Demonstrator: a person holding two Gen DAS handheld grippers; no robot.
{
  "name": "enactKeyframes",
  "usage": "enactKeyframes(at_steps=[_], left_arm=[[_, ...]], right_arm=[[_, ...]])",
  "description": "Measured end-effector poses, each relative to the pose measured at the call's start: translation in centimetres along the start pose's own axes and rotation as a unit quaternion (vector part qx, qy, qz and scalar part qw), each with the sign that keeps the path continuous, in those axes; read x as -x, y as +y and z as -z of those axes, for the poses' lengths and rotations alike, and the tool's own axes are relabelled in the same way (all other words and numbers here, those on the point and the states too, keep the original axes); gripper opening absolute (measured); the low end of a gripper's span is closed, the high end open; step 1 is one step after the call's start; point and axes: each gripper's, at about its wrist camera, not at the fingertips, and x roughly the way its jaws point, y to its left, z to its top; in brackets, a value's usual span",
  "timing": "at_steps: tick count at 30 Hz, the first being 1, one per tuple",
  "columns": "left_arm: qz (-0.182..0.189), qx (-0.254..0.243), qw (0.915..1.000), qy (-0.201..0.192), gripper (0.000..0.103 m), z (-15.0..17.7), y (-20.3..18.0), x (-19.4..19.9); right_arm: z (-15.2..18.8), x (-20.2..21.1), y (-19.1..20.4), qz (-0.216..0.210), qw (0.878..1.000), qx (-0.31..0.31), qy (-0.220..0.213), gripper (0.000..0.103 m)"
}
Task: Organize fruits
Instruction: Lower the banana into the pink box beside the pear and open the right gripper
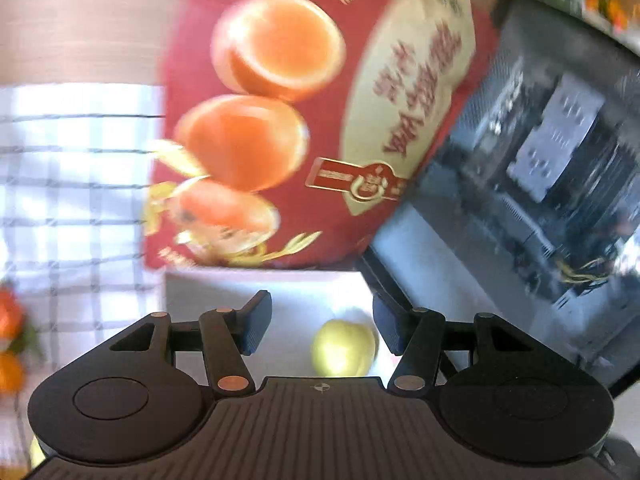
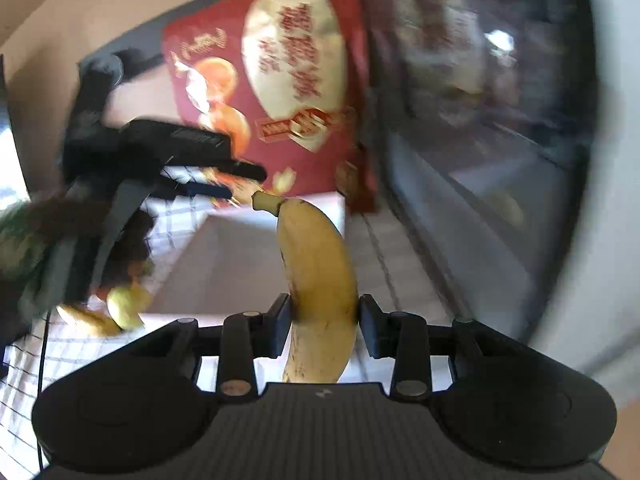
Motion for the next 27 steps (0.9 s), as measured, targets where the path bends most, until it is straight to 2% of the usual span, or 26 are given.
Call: enactKeyframes(at_steps=[3,6,7,8,11,14,20,23,27], left_arm=[[-0.012,0.037,0.9992,-0.010,0.061,2.2,2.2,3.7],[-0.029,0.062,0.9976,-0.004,0.061,5.0,4.0,6.6],[-0.034,0.067,0.9971,0.003,0.061,6.0,4.6,7.8],[-0.041,0.071,0.9966,0.011,0.061,7.2,5.1,8.6],[-0.060,0.081,0.9945,0.026,0.061,9.9,6.5,10.3],[-0.069,0.101,0.9920,0.030,0.061,12.2,7.8,12.3],[-0.083,0.125,0.9876,0.045,0.061,15.0,8.9,13.6],[-0.079,0.128,0.9873,0.049,0.061,15.6,9.1,13.7],[-0.068,0.119,0.9895,0.048,0.061,15.3,8.2,13.5]], right_arm=[[-2.7,-3.0,1.2,-0.025,0.999,0.020,0.004,0.036],[-5.4,-6.4,1.9,-0.055,0.998,0.021,0.021,0.034],[-6.2,-7.3,2.0,-0.065,0.997,0.019,0.027,0.021],[-7.1,-8.3,2.1,-0.079,0.996,0.019,0.030,0.013],[-9.1,-10.8,2.3,-0.099,0.994,0.020,0.049,0.010],[-10.3,-12.4,2.5,-0.090,0.993,0.044,0.059,0.010],[-9.8,-12.7,3.1,-0.091,0.988,0.077,0.097,0.011],[-8.0,-12.8,4.0,-0.095,0.985,0.083,0.116,0.012],[-5.0,-14.1,5.8,-0.123,0.978,0.065,0.158,0.012]])
